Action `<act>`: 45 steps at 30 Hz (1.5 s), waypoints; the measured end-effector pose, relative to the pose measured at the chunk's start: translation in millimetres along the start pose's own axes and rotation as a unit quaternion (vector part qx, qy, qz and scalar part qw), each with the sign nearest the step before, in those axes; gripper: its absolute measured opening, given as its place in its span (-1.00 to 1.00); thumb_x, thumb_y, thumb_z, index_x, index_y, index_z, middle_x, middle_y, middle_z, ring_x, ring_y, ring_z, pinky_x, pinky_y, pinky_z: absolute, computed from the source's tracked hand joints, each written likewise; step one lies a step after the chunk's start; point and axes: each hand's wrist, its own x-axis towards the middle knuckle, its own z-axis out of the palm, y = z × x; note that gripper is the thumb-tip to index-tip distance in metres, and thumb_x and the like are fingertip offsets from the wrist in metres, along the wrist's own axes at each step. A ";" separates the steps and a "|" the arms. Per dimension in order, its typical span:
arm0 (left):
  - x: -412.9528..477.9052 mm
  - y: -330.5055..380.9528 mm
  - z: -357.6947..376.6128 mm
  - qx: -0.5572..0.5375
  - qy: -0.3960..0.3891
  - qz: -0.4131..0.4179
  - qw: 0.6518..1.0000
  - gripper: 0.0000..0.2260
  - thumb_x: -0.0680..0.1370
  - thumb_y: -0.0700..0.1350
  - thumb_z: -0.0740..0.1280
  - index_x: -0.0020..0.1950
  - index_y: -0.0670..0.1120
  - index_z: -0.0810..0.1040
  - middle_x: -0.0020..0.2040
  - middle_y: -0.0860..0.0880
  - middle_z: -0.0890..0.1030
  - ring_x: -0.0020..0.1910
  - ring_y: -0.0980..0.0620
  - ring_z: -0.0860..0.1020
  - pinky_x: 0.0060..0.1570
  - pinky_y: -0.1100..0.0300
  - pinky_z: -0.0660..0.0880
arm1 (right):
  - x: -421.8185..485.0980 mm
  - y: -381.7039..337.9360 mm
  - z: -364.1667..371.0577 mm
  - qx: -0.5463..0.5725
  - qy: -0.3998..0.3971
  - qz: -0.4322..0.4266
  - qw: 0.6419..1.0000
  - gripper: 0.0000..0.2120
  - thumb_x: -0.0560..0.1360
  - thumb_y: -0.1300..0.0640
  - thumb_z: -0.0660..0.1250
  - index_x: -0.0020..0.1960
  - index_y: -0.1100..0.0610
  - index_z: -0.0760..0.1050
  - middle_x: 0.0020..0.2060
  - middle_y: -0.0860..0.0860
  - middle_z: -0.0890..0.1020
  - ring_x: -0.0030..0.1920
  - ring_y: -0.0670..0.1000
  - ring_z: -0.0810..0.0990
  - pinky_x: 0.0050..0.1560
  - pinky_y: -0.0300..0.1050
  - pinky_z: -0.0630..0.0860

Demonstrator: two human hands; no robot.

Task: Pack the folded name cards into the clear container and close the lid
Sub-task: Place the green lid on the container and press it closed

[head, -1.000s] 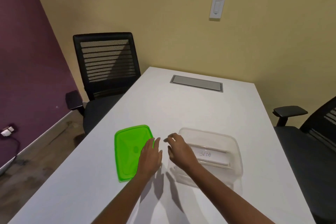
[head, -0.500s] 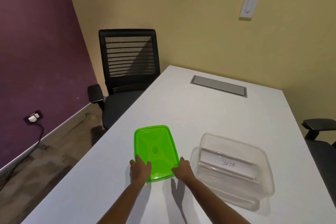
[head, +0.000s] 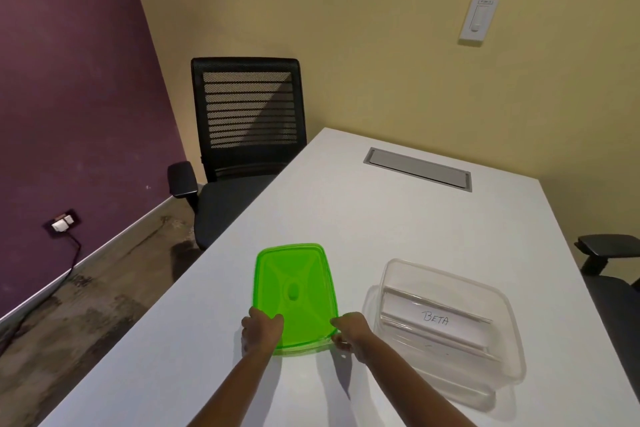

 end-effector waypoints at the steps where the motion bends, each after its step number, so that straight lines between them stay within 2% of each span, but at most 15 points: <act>1: -0.2 -0.2 -0.8 -0.003 0.006 0.000 1.000 -0.51 0.52 -0.17 0.25 0.39 -0.31 0.24 0.35 -0.35 0.35 0.33 -0.32 0.38 0.30 -0.07 0.35 | -3.1 -2.5 -1.0 0.020 -0.010 0.003 1.000 -0.74 0.50 0.32 0.26 -0.33 0.17 0.30 -0.42 0.09 0.36 -0.49 -0.02 0.38 -0.52 -0.27 0.32; 8: -17.9 14.4 5.5 -0.028 0.024 0.033 0.999 -0.52 0.57 -0.12 0.21 0.43 -0.28 0.23 0.36 -0.37 0.33 0.35 -0.32 0.34 0.32 -0.08 0.31 | -30.2 -34.4 -7.5 0.098 -0.066 -0.043 0.992 -1.00 0.53 0.34 0.21 -0.06 0.29 0.39 -0.36 0.10 0.42 -0.49 -0.01 0.40 -0.61 -0.32 0.45; 12: -34.1 28.1 12.4 0.020 0.079 0.142 0.986 -0.55 0.60 -0.06 0.16 0.43 -0.26 0.29 0.41 -0.32 0.30 0.40 -0.27 0.31 0.33 -0.08 0.29 | -43.3 -46.9 -22.7 0.127 -0.059 -0.070 0.988 -0.85 0.53 0.32 0.22 -0.22 0.24 0.41 -0.39 0.11 0.44 -0.66 -0.11 0.45 -0.53 -0.28 0.51; 15: -50.3 37.7 20.3 0.053 0.110 0.255 0.959 -0.54 0.61 0.03 0.13 0.44 -0.18 0.32 0.47 -0.26 0.28 0.48 -0.18 0.23 0.46 -0.08 0.15 | -58.1 -57.1 -40.7 0.167 -0.039 -0.102 0.980 -0.82 0.53 0.34 0.22 -0.26 0.25 0.39 -0.41 0.12 0.41 -0.72 -0.12 0.43 -0.55 -0.29 0.51; 18: -65.2 41.2 21.5 0.102 0.046 0.362 0.925 -0.16 0.41 0.44 -0.21 0.50 -0.06 0.22 0.53 -0.13 0.18 0.55 -0.04 0.09 0.52 -0.01 -0.08 | -76.4 -68.7 -61.6 0.197 -0.022 -0.133 0.971 -0.80 0.53 0.33 0.22 -0.27 0.25 0.39 -0.41 0.11 0.42 -0.71 -0.12 0.43 -0.56 -0.29 0.50; 20: -68.6 42.9 21.8 0.150 -0.001 0.413 0.898 0.08 0.20 0.54 -0.40 0.52 -0.03 0.14 0.55 -0.08 0.13 0.56 0.00 0.04 0.53 0.06 -0.11 | -89.4 -75.6 -75.4 0.198 -0.009 -0.154 0.968 -0.80 0.52 0.30 0.24 -0.28 0.22 0.41 -0.38 0.09 0.44 -0.66 -0.11 0.45 -0.52 -0.29 0.51; 22: -76.0 47.7 22.4 0.183 -0.016 0.454 0.872 -0.14 0.36 0.43 -0.21 0.53 -0.04 0.12 0.55 -0.07 0.15 0.55 0.00 0.10 0.52 0.12 0.01 | -101.8 -79.5 -87.5 0.192 -0.001 -0.172 0.966 -0.82 0.51 0.27 0.27 -0.27 0.21 0.43 -0.36 0.08 0.45 -0.58 -0.08 0.48 -0.45 -0.26 0.52; 24: -84.2 57.1 22.9 0.152 -0.024 0.478 0.865 -0.48 0.55 0.03 0.04 0.51 -0.06 0.18 0.52 -0.07 0.25 0.49 -0.01 0.27 0.43 0.16 0.23 | -114.5 -81.0 -97.5 0.175 0.006 -0.192 0.966 -0.86 0.49 0.23 0.30 -0.24 0.21 0.46 -0.37 0.07 0.48 -0.54 -0.07 0.50 -0.38 -0.24 0.52; 27: -96.0 71.1 21.5 0.043 -0.035 0.501 0.864 -0.55 0.55 -0.31 0.15 0.43 -0.05 0.35 0.40 -0.04 0.43 0.33 -0.01 0.46 0.20 0.30 0.37 | -130.3 -81.9 -110.2 0.165 0.009 -0.237 0.957 -0.82 0.49 0.12 0.33 -0.23 0.18 0.49 -0.34 0.06 0.54 -0.43 -0.03 0.53 -0.27 -0.20 0.54; 30: -110.8 84.4 19.6 -0.042 -0.033 0.500 0.864 -0.66 0.59 -0.24 0.17 0.36 -0.06 0.43 0.24 -0.01 0.57 0.16 -0.02 0.57 -0.02 0.36 0.38 | -139.7 -81.7 -124.2 0.162 0.014 -0.276 0.947 -0.81 0.52 0.02 0.28 -0.17 0.12 0.52 -0.25 0.03 0.58 -0.30 -0.02 0.56 -0.15 -0.17 0.56; 32: -120.8 95.4 19.3 -0.094 -0.031 0.481 0.871 -0.72 0.61 -0.14 0.16 0.30 -0.08 0.47 0.10 -0.06 0.64 0.05 -0.08 0.59 -0.11 0.29 0.38 | -141.4 -79.3 -135.4 0.165 0.038 -0.296 0.940 -0.82 0.55 0.04 0.23 -0.10 0.12 0.52 -0.19 0.03 0.58 -0.26 -0.03 0.56 -0.21 -0.24 0.56; 37: -140.3 112.8 22.4 -0.174 -0.100 0.486 0.850 -0.89 0.52 0.04 0.12 -0.07 0.20 0.43 -0.11 0.02 0.63 -0.06 -0.14 0.66 0.03 -0.07 0.59 | -130.0 -59.4 -171.5 0.173 0.176 -0.319 0.915 -0.88 0.55 0.18 0.24 0.05 0.19 0.48 0.09 0.26 0.56 -0.17 0.05 0.55 -0.17 -0.16 0.52; 41: -151.5 123.3 27.8 -0.203 -0.150 0.489 0.835 -0.90 0.52 0.03 0.15 -0.09 0.16 0.44 -0.16 0.08 0.62 -0.22 0.09 0.66 -0.11 0.12 0.59 | -117.4 -39.4 -199.5 0.109 0.298 -0.281 0.906 -0.67 0.51 0.15 0.30 0.25 0.19 0.42 0.25 0.25 0.45 0.15 0.17 0.49 0.17 0.08 0.47; 43: -155.8 128.4 30.9 -0.237 -0.183 0.474 0.828 -0.85 0.60 -0.11 0.14 -0.09 0.07 0.45 -0.19 0.01 0.62 -0.36 0.24 0.64 -0.24 0.30 0.57 | -112.6 -28.7 -213.4 0.092 0.348 -0.259 0.896 -0.59 0.50 0.14 0.32 0.32 0.18 0.36 0.30 0.26 0.37 0.25 0.22 0.44 0.27 0.08 0.39; 45: -159.5 132.0 32.5 -0.267 -0.216 0.441 0.829 -0.80 0.64 -0.20 0.09 -0.07 -0.03 0.46 -0.22 -0.05 0.61 -0.44 0.24 0.62 -0.36 0.36 0.54 | -107.7 -18.2 -227.4 0.115 0.351 -0.237 0.898 -0.54 0.51 0.13 0.31 0.37 0.20 0.31 0.34 0.27 0.34 0.31 0.22 0.40 0.30 0.09 0.35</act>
